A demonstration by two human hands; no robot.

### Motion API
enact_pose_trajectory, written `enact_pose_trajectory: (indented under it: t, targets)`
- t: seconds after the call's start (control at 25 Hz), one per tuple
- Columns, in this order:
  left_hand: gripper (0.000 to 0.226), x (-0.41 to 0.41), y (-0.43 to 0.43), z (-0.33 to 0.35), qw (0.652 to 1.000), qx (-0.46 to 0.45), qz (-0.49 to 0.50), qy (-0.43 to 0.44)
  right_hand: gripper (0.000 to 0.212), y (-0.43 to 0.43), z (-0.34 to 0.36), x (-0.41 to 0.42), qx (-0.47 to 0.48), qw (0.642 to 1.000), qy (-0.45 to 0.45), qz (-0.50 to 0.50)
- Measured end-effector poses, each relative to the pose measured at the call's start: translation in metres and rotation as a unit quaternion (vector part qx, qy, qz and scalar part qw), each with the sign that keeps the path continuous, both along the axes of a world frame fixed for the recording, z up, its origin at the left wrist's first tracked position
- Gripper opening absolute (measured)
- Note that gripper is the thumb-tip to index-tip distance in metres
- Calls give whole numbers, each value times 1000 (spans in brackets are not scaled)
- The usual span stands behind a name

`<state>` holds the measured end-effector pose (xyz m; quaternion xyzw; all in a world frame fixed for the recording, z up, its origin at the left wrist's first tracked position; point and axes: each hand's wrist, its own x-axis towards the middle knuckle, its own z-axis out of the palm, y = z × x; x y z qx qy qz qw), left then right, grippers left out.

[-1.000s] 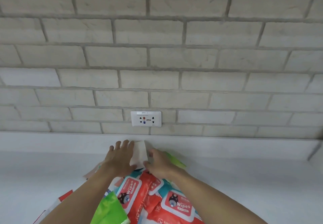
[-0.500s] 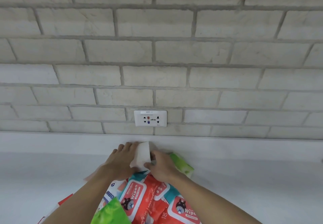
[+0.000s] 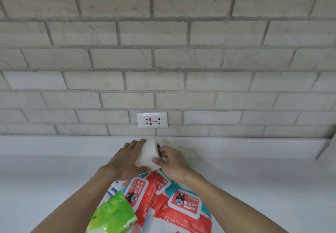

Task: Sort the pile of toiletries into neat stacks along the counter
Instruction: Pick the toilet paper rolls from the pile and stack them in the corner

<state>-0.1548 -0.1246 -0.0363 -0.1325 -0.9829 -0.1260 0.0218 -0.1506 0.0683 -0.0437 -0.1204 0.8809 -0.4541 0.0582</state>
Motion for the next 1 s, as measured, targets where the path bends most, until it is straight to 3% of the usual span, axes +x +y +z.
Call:
enact_pose_trajectory:
  t: [0.44,0.68,0.8,1.0]
  targets:
    - [108,53,64,24,995,57,-67,-46,32,69,40,77,14,999,30,-24]
    - [79,78,105,34,968,161,-111,-158,25,108,50,114,45,999,3,-7]
    - [70,88,132,33,961,177,-129,-171,26,133,51,133,60,998,6,-5]
    - [65,98,177,34,956,195,-150,-158,10,183,43,159,-51,997,28,-50]
